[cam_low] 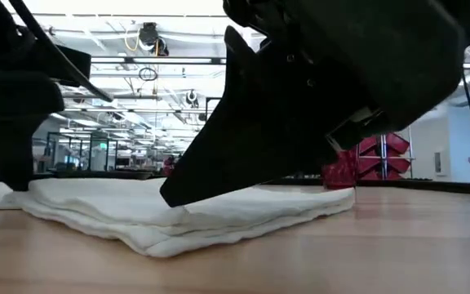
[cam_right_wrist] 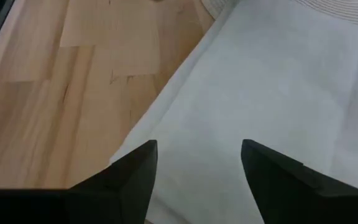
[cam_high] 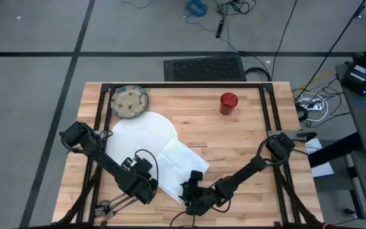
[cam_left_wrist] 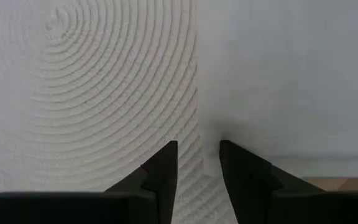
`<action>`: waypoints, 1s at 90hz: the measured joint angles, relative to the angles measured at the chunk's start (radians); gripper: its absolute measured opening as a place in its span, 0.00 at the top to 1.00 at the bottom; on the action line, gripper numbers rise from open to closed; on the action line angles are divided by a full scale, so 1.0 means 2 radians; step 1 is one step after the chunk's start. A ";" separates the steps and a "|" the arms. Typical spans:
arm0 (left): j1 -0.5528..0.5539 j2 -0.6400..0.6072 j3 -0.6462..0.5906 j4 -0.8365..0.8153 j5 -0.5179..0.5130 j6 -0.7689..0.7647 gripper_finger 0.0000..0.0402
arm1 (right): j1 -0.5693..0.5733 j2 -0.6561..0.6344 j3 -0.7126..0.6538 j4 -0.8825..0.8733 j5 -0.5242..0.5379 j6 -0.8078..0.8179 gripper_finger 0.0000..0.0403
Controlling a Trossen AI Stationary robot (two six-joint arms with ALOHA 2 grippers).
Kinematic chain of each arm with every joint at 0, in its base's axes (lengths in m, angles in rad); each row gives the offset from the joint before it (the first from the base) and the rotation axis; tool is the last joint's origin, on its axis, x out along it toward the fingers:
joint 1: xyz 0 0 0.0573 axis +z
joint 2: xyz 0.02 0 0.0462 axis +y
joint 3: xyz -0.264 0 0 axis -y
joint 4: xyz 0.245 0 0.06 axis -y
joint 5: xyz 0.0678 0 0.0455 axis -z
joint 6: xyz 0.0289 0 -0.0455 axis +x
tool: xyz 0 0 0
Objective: Set table place
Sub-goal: Fold the white napkin
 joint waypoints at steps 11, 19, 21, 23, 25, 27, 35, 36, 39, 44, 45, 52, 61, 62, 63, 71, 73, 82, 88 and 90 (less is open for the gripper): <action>0.000 -0.003 0.000 -0.005 0.016 0.014 0.73 | 0.000 0.007 0.000 0.006 0.000 0.000 0.46; 0.000 -0.016 0.000 -0.006 0.018 0.019 0.73 | 0.000 0.009 0.000 0.006 0.000 0.000 0.46; 0.000 -0.018 0.000 -0.006 0.018 0.021 0.73 | 0.000 0.009 0.000 0.006 0.000 0.000 0.46; 0.000 -0.020 0.001 -0.006 0.018 0.022 0.73 | 0.000 0.009 0.000 0.006 0.000 0.000 0.46; 0.000 -0.021 0.001 -0.007 0.018 0.022 0.73 | 0.000 0.009 0.000 0.006 0.000 0.000 0.46; 0.000 -0.021 0.001 -0.007 0.018 0.022 0.73 | 0.000 0.009 0.000 0.006 0.000 0.000 0.46; 0.000 -0.021 0.000 -0.005 0.018 0.021 0.73 | 0.000 0.009 0.000 0.008 0.000 0.000 0.46; 0.000 -0.021 0.000 -0.005 0.018 0.022 0.73 | 0.000 0.009 0.000 0.008 0.000 0.000 0.46; 0.000 -0.019 0.000 -0.001 0.018 0.022 0.73 | 0.000 0.009 0.000 0.011 0.000 0.000 0.46; 0.000 -0.015 0.000 0.005 0.017 0.021 0.73 | -0.001 0.009 0.000 0.013 0.000 0.000 0.46; 0.000 -0.014 0.000 0.005 0.017 0.021 0.73 | -0.002 0.009 0.000 0.014 0.000 0.000 0.46; 0.000 -0.008 0.000 0.004 0.017 0.022 0.73 | -0.005 0.009 0.000 0.013 0.000 -0.005 0.46; 0.000 0.007 0.001 0.007 0.017 0.022 0.73 | -0.007 0.009 0.000 0.013 -0.001 -0.008 0.46; 0.000 0.008 0.001 0.008 0.017 0.022 0.73 | -0.007 0.009 0.000 0.013 -0.001 -0.008 0.46; 0.000 0.009 0.001 0.008 0.018 0.022 0.73 | -0.007 0.009 0.000 0.013 -0.001 -0.009 0.46; 0.000 0.017 0.003 0.007 0.019 0.024 0.73 | -0.007 0.009 0.000 0.013 -0.002 -0.012 0.46; 0.000 0.017 0.003 0.007 0.019 0.024 0.73 | -0.007 0.009 0.000 0.013 -0.003 -0.012 0.46; 0.000 0.018 0.002 0.007 0.022 0.025 0.73 | -0.006 0.009 0.000 0.005 -0.016 -0.010 0.46; 0.000 0.018 0.002 0.004 0.024 0.025 0.73 | -0.003 0.009 0.000 -0.005 -0.019 -0.004 0.46; 0.000 0.018 0.002 0.002 0.025 0.025 0.73 | -0.003 0.009 0.000 -0.007 -0.020 -0.002 0.46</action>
